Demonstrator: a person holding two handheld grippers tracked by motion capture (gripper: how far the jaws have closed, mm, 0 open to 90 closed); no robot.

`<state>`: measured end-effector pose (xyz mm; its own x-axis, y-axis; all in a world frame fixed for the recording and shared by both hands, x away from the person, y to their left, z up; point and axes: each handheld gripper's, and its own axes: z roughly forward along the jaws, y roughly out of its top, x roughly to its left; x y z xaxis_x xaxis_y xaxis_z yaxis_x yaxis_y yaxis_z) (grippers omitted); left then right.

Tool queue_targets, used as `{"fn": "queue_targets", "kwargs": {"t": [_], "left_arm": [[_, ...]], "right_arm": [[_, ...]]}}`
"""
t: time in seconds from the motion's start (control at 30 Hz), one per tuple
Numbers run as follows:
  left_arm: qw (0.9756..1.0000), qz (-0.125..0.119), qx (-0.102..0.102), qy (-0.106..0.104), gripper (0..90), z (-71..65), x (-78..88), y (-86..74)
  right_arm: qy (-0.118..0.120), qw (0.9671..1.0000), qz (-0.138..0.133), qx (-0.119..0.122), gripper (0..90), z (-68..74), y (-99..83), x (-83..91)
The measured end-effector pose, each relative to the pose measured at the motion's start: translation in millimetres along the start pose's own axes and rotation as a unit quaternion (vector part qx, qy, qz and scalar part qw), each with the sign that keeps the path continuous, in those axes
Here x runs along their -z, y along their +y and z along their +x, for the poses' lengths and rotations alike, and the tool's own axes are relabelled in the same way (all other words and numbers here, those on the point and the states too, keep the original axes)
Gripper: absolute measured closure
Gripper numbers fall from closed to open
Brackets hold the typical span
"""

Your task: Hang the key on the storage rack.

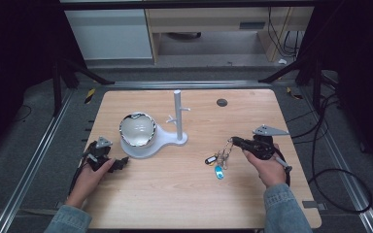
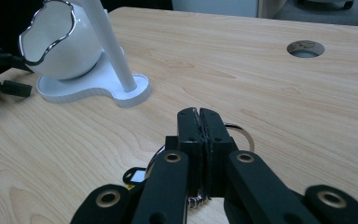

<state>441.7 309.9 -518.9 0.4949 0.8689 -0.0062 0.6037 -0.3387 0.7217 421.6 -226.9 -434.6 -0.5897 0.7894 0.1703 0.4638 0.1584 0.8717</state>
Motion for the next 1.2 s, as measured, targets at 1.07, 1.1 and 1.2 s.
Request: {"fn": "queue_targets", "kwargs": {"t": [1.07,1.1,1.2], "left_arm": [[1.0,-0.001,0.001,0.0,0.0,-0.2,-0.2,0.0],[1.0,-0.001,0.001,0.0,0.0,-0.2,-0.2,0.0],[1.0,-0.001,0.001,0.0,0.0,-0.2,-0.1,0.0]], "right_arm": [[-0.014,0.9993,-0.011,0.033,88.6,5.6,41.0,18.1],[-0.014,0.9993,-0.011,0.033,88.6,5.6,41.0,18.1],[-0.014,0.9991,-0.011,0.038,88.7,7.2,47.5,19.6]]}}
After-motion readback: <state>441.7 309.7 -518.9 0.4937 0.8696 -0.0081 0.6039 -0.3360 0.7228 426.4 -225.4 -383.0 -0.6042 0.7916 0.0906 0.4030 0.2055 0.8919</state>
